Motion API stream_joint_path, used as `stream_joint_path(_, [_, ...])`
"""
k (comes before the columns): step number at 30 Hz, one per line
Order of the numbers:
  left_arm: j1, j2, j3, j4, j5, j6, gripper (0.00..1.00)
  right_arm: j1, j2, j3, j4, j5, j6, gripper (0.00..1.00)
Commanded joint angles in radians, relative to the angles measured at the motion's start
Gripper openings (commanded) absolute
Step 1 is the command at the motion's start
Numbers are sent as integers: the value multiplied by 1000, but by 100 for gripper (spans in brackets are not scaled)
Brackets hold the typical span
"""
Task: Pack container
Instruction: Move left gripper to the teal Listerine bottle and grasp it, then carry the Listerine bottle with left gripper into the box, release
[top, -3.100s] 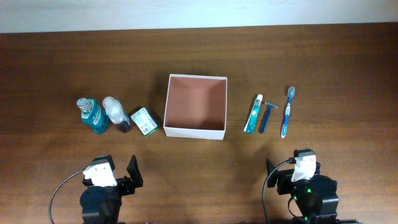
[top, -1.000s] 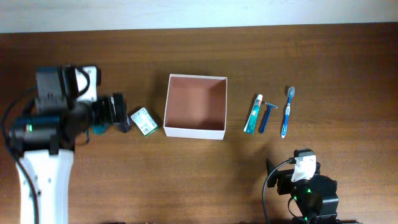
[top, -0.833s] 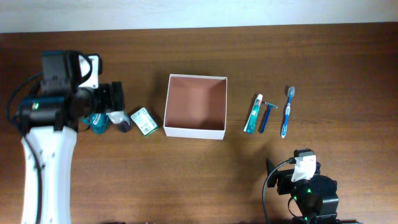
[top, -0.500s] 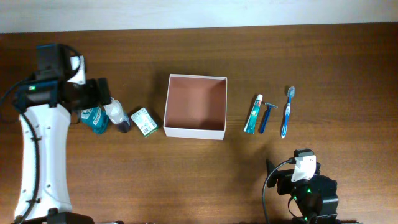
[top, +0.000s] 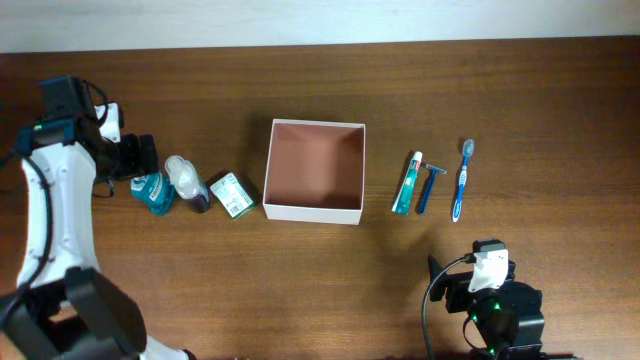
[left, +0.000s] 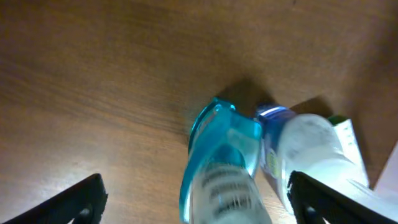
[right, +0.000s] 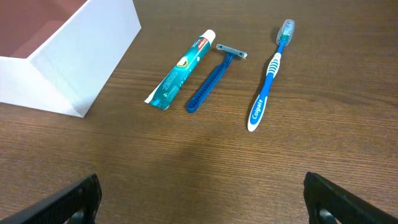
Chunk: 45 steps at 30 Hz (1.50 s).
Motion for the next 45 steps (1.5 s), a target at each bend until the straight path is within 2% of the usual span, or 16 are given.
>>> stream_joint_path(1, [0, 33, 10, 14, -30, 52, 94, -8, -8, -6, 2, -6, 11, 99])
stream_joint_path(14, [-2, 90, 10, 19, -56, 113, 89, -8, -8, -6, 2, -6, 11, 99])
stream_joint_path(15, [-2, 100, 10, 16, -56, 113, 83, -8, -8, -6, 2, -6, 11, 99])
stream_joint_path(22, [-3, 114, 10, 13, -61, 119, 68, -8, -8, -6, 2, -6, 11, 99])
stream_joint_path(26, [-3, 111, 10, 8, -63, 114, 46, -8, -8, -6, 2, -6, 11, 99])
stream_joint_path(30, [-3, 91, 20, 1, -63, 80, 30, -8, -8, -6, 2, -6, 11, 99])
stream_joint_path(33, [-3, 56, 50, -24, -64, 68, 23, -8, -8, -6, 2, -6, 11, 99])
stream_joint_path(39, [-21, -46, 188, -144, -60, -35, 20, -8, -8, -6, 2, -6, 11, 99])
stream_joint_path(43, [-88, -124, 302, -245, -59, -53, 14, -8, -8, -6, 2, -6, 11, 99])
stream_joint_path(45, [-163, -173, 354, -283, -60, -55, 13, -8, -8, -6, 2, -6, 11, 99])
